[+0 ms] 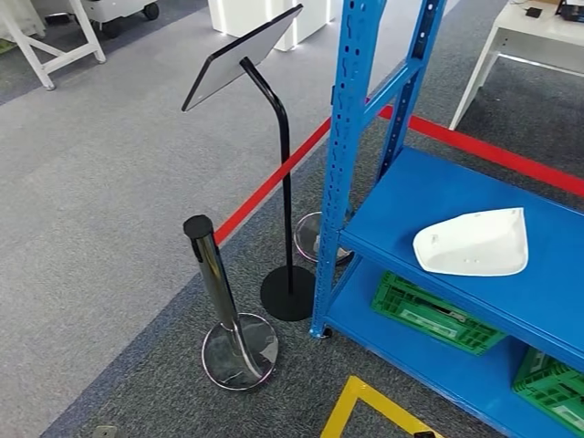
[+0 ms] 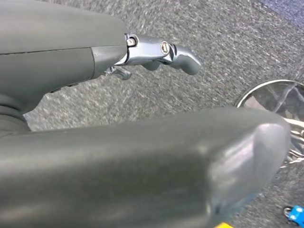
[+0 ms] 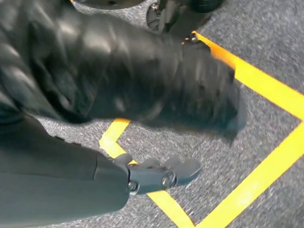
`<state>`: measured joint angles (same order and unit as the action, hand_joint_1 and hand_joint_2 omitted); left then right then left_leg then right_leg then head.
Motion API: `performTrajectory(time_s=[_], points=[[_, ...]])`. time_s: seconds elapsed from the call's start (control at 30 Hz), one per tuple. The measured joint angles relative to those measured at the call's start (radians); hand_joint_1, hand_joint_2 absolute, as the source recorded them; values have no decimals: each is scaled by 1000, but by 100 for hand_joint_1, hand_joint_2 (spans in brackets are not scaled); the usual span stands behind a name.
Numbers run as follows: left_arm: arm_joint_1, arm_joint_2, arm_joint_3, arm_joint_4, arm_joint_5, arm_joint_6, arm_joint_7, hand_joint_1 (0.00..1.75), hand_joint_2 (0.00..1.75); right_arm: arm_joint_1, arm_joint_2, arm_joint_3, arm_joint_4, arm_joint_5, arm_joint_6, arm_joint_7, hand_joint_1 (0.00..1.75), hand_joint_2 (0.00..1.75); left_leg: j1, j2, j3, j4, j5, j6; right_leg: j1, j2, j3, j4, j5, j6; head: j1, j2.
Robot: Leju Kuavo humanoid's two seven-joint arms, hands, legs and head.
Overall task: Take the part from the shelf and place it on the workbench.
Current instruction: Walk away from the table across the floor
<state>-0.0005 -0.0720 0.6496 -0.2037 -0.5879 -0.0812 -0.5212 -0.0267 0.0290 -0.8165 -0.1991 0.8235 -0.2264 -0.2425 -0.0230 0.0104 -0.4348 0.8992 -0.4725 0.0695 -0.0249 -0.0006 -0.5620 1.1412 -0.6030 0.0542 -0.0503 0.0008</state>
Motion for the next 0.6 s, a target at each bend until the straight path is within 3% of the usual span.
performTrajectory(time_s=[0.03,0.07,0.1,0.13,0.2,0.23,0.27,0.4,0.47,0.53,0.57,0.6], points=[[1,-1,1,0,0,0,0,0,0,3,0,0,0,0,0,0,0,0,-1,2,-2,2,-1,1,1,0,-33,66,-26,2,4,0],[2,-2,2,0,0,0,0,0,0,7,0,0,0,0,0,0,0,0,-2,4,-3,3,-2,2,2,0,-54,105,-32,4,5,0],[2,-3,3,0,0,0,0,0,0,11,-1,0,0,-1,0,0,0,0,-2,4,-4,6,-4,1,2,-1,-55,102,-17,6,7,0],[3,-4,4,0,0,0,0,0,0,14,-2,-1,0,-1,-1,0,0,0,-2,5,-4,9,-6,-1,2,-2,-36,58,15,7,8,0],[2,-6,4,0,0,0,0,0,0,14,-4,-4,0,-1,-1,0,0,0,-2,9,-2,21,-16,-11,1,-13,33,-88,86,9,13,0],[2,-6,5,0,0,0,0,0,0,13,-4,-5,0,0,-1,0,0,0,-4,11,-1,28,-26,-16,1,-16,59,-143,106,5,14,0],[1,-5,5,0,-1,0,0,0,0,12,-4,-6,0,1,-1,0,0,0,-5,12,-1,34,-36,-22,1,-18,73,-173,113,0,14,0],[0,-6,6,0,-3,-1,2,0,0,13,-3,-7,0,5,-1,0,0,0,-4,10,-4,53,-64,-38,2,-9,72,-177,111,-22,14,0],[0,-7,7,0,-3,-2,3,0,0,12,-3,-8,0,5,-1,0,0,0,4,4,-38,131,-115,-52,-1,-6,71,-178,115,-29,11,0],[0,-6,9,0,-3,-2,3,0,0,12,-3,-10,0,6,-1,-1,0,0,13,1,-107,272,-183,-64,2,-1,69,-177,117,-31,7,0],[1,-7,10,0,-3,-2,3,0,0,13,-3,-11,0,6,-1,-1,0,0,15,0,-137,329,-198,-66,4,3,68,-176,118,-31,7,0],[3,-8,10,0,-3,-2,3,0,0,14,-3,-12,0,7,-1,-1,0,0,16,0,-154,353,-191,-64,5,7,68,-175,118,-31,7,0]])
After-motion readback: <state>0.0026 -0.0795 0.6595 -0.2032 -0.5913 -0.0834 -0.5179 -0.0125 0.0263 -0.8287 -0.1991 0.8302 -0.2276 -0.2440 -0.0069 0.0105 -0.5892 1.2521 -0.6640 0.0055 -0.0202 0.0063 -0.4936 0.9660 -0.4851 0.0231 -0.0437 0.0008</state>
